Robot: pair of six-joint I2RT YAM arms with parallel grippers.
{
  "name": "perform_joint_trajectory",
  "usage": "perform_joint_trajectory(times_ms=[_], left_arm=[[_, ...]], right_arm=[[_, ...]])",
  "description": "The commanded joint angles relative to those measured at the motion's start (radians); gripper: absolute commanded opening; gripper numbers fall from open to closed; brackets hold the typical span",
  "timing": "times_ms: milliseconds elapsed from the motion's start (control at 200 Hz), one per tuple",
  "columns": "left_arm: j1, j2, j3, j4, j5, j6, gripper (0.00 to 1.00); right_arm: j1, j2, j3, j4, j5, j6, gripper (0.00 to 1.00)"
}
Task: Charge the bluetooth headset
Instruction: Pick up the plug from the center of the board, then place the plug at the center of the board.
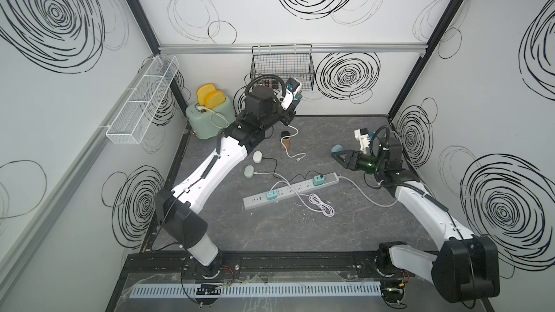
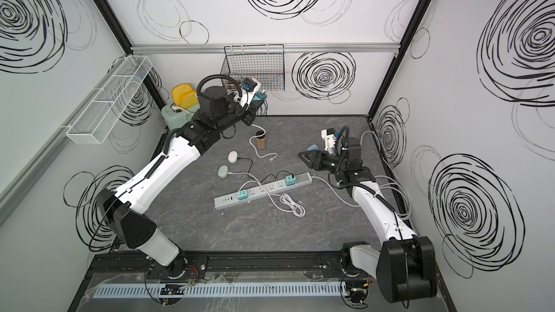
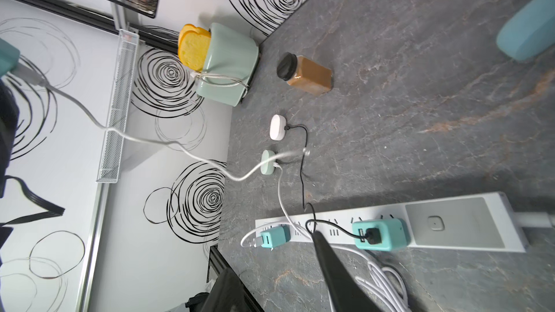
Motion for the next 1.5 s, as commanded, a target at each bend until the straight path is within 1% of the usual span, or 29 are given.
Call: perform_joint_trajectory(times_ms=[0,50,120,205,295,400,465,565,626,736,791,991,1181,1241,1331,1426,1496], left_arm=[[-0.022,-0.020,-0.018,0.152,-0.086,-0.100,0.00],[-0.039,-0.030,-0.017,0.169,-0.120,-0.092,0.00],[-0.053,-0.042,-0.017,0.189,-0.128,-0.107,0.00],[-0.063,-0.048,-0.001,0.194,-0.150,-0.148,0.00],[-0.084,-0.033,0.073,0.117,-0.243,-0.205,0.00],[-0.110,-0.018,0.165,-0.007,-0.322,-0.254,0.00],[-0.124,-0.026,0.182,-0.050,-0.363,-0.283,0.00],[-0.137,-0.046,0.195,-0.097,-0.404,-0.338,0.00],[-0.138,-0.050,0.213,-0.135,-0.401,-0.378,0.00],[-0.138,-0.066,0.221,-0.173,-0.388,-0.434,0.00],[-0.139,-0.075,0.215,-0.175,-0.383,-0.448,0.00],[-0.136,-0.090,0.222,-0.179,-0.375,-0.495,0.00],[-0.128,-0.088,0.237,-0.199,-0.356,-0.533,0.00],[-0.123,-0.091,0.237,-0.203,-0.349,-0.548,0.00],[-0.119,-0.097,0.242,-0.206,-0.336,-0.572,0.00],[-0.116,-0.097,0.252,-0.219,-0.315,-0.601,0.00],[-0.116,-0.098,0.257,-0.230,-0.291,-0.626,0.00]], right_arm=[[0.013,-0.050,-0.030,0.075,-0.012,-0.017,0.48],[0.022,-0.061,-0.042,0.087,-0.020,-0.019,0.49],[0.025,-0.073,-0.056,0.098,-0.037,-0.016,0.50],[0.034,-0.080,-0.068,0.099,-0.049,-0.029,0.48],[0.045,-0.098,-0.099,0.124,-0.025,-0.081,0.43],[0.050,-0.129,-0.164,0.227,0.022,-0.122,0.37],[0.055,-0.146,-0.198,0.274,0.049,-0.149,0.35],[0.060,-0.159,-0.219,0.293,0.042,-0.208,0.35],[0.064,-0.162,-0.223,0.299,0.023,-0.232,0.37],[0.074,-0.168,-0.224,0.331,-0.047,-0.259,0.43],[0.084,-0.167,-0.217,0.329,-0.048,-0.270,0.45],[0.146,-0.128,-0.186,0.307,-0.036,-0.354,0.44],[0.192,-0.065,-0.181,0.337,-0.011,-0.356,0.44],[0.205,-0.052,-0.187,0.360,0.020,-0.354,0.42],[0.215,-0.034,-0.191,0.390,0.057,-0.331,0.44],[0.216,-0.004,-0.182,0.402,0.049,-0.314,0.44],[0.216,0.018,-0.176,0.409,0.045,-0.299,0.47]])
